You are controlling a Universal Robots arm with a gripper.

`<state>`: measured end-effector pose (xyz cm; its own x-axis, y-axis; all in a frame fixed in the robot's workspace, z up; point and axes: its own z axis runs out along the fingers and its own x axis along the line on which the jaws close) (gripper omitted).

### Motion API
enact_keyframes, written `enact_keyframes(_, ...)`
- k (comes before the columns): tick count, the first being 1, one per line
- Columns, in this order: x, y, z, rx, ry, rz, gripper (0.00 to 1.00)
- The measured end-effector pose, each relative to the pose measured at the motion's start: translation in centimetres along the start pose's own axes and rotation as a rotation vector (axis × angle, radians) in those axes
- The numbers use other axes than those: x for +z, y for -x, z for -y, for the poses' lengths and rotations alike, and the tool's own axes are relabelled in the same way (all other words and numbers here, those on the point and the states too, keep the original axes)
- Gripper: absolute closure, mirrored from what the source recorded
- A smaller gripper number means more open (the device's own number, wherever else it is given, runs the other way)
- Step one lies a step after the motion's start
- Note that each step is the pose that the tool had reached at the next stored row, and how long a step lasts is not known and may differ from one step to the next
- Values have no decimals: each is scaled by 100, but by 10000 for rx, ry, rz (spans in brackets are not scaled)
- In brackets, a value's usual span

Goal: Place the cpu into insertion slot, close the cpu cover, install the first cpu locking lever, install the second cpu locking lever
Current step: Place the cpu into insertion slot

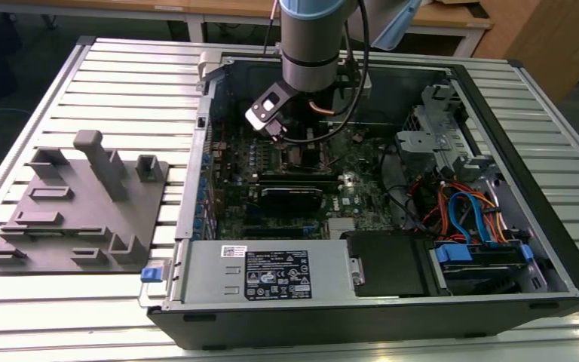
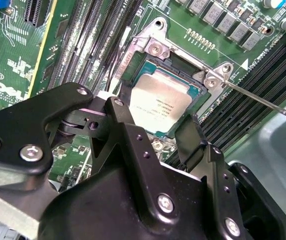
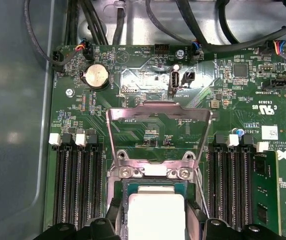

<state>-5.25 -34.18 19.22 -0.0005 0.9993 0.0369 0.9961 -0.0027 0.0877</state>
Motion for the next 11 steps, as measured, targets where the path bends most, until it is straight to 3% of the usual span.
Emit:
enact_keyframes(5, -1, -3, 0, -10, 0, 122, 38)
enact_keyframes(11, -19, -15, -2, -2, 0, 129, 38)
